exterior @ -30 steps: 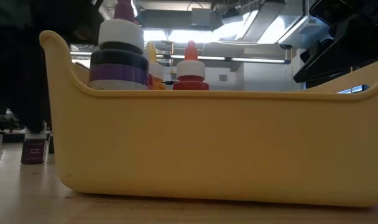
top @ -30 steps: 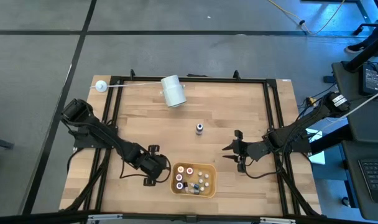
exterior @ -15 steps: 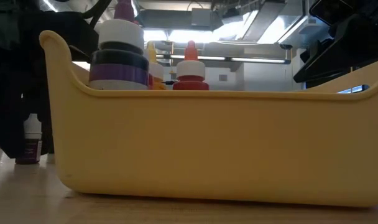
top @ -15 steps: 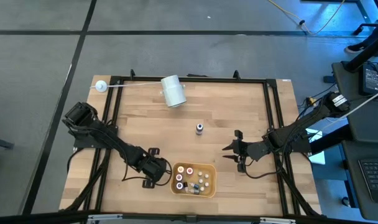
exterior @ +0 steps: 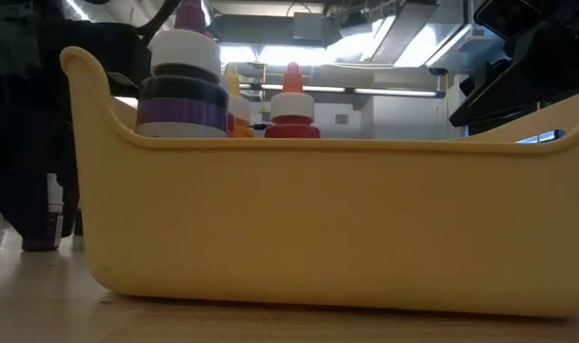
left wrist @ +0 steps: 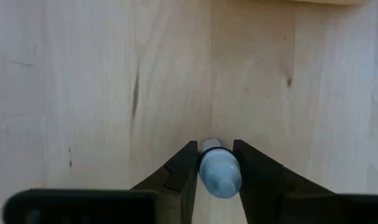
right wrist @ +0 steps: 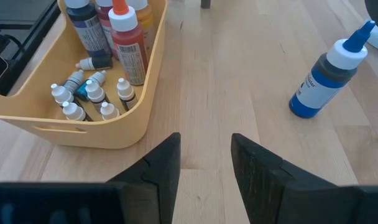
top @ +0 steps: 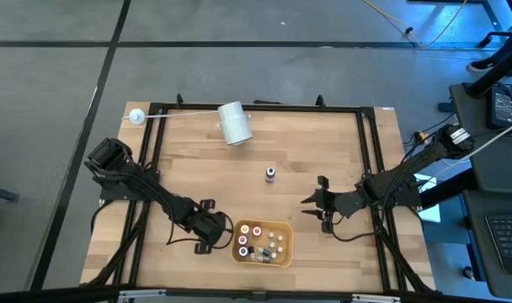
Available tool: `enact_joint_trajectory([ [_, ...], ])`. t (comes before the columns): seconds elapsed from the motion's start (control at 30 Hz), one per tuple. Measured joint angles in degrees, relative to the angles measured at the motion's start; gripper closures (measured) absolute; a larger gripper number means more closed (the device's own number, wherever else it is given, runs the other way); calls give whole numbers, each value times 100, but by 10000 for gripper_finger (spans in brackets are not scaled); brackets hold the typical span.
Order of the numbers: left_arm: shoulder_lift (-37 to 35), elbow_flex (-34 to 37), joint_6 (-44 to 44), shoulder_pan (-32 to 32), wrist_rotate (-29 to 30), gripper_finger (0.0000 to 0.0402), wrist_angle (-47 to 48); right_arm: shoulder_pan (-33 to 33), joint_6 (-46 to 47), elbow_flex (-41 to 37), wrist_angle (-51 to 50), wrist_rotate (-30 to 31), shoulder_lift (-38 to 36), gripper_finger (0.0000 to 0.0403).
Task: Pick & Place food coloring
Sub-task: Put the small purple food coloring bottle into the yellow bin
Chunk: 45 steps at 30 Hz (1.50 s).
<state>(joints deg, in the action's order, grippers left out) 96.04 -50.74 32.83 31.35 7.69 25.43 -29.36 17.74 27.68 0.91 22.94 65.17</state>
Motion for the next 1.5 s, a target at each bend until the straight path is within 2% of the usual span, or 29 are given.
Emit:
enact_joint_trajectory([
  [0.1, -53, 0, 47, 0, -112, 332, 2, 0, 0, 0, 0, 0, 0, 258],
  [0.3, -275, -324, 49, 0, -137, 334, 190, 1, -1, 0, 0, 2, 0, 258],
  [0.6, -644, -1847, 563, -256, 78, 333, 1382, 1, 0, 0, -1, 0, 1, 258],
  [0.7, -641, -2389, 272, -278, 417, 334, 1618, 0, 0, 0, 0, 0, 0, 258],
  [0.8, -585, -2789, -296, -275, 721, 334, 1318, 2, -2, 0, 0, 0, 2, 258],
  [1.0, -114, -3509, -1043, -293, 756, 334, 975, 1, -2, -2, 0, 0, 1, 258],
  [1.13, 404, -4020, -1331, -346, 539, 334, 955, 0, -2, -1, 0, 0, 0, 258],
  [1.5, 1914, -4945, -1415, -325, 22, 327, 946, 2, -26, -2, -17, 0, 0, 258],
])
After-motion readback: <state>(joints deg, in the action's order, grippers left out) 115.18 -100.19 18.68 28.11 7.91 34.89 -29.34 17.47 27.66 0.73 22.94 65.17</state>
